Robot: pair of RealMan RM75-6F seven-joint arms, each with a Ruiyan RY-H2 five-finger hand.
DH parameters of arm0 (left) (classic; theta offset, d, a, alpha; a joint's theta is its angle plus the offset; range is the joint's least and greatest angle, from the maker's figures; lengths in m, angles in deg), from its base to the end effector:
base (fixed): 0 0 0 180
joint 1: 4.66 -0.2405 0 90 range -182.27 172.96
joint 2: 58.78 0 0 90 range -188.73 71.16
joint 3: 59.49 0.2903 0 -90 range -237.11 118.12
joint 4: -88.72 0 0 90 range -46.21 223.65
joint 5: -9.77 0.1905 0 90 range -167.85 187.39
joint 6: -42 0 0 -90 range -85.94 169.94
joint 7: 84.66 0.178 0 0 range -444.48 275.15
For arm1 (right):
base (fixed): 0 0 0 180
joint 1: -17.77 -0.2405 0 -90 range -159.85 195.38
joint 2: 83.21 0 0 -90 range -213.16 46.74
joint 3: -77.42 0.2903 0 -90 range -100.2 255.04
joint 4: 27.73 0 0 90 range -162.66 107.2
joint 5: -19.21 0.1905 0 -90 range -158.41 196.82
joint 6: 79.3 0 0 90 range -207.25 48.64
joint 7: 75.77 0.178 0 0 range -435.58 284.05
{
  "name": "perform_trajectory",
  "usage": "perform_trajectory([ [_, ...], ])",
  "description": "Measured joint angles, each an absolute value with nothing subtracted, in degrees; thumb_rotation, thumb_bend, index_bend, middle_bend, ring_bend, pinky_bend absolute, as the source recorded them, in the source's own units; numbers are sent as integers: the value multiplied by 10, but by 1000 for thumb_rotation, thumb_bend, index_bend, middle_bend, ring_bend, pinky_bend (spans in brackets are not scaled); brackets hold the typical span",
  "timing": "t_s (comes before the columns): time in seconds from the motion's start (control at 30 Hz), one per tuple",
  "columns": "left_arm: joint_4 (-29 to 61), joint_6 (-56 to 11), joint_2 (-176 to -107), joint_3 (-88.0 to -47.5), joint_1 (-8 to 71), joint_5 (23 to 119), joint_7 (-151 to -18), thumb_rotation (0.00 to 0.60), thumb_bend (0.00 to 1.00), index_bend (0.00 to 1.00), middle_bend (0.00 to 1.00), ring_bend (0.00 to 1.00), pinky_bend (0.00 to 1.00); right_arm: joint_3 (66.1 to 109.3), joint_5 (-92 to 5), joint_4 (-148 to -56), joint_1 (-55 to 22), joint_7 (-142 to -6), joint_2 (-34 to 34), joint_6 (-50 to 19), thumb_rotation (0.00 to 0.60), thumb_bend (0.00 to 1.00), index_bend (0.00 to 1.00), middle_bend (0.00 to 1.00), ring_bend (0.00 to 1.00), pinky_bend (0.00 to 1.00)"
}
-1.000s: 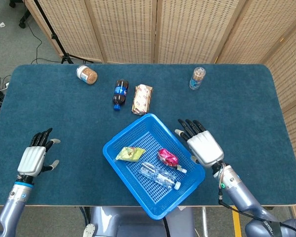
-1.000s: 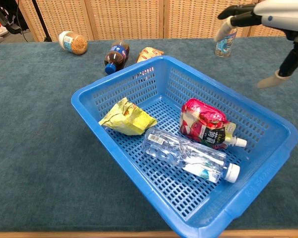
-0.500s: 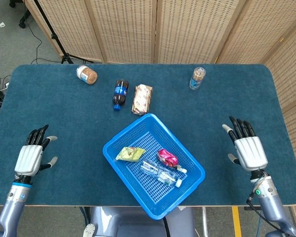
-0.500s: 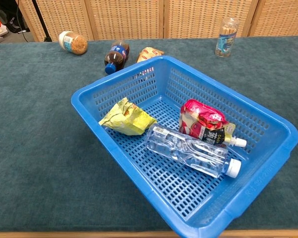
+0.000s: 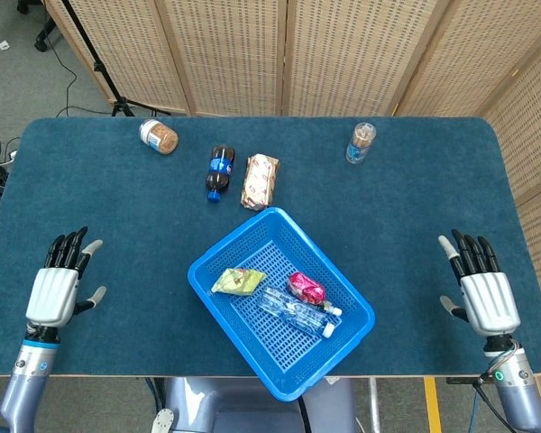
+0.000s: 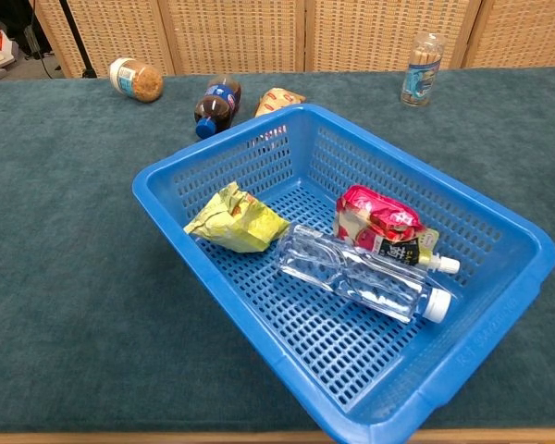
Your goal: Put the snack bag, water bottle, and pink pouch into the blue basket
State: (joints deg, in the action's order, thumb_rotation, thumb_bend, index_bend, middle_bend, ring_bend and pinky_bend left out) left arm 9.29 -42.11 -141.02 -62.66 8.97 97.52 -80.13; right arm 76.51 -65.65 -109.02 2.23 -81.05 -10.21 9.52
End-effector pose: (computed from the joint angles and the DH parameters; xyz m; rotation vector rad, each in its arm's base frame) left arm -0.3041 0.2671 0.0937 -1.4958 -0.8158 -1.0329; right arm -0.3166 -0.2689 0.1547 1.4984 -0.6813 0.9391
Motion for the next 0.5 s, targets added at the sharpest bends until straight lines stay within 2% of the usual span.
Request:
perform_trajectory([
  [0.5, 47, -442, -1382, -627, 73, 976, -753, 600, 215, 0, 0, 0, 0, 775, -687, -1130, 45, -812, -119, 97, 600, 156, 0, 0, 0, 15],
])
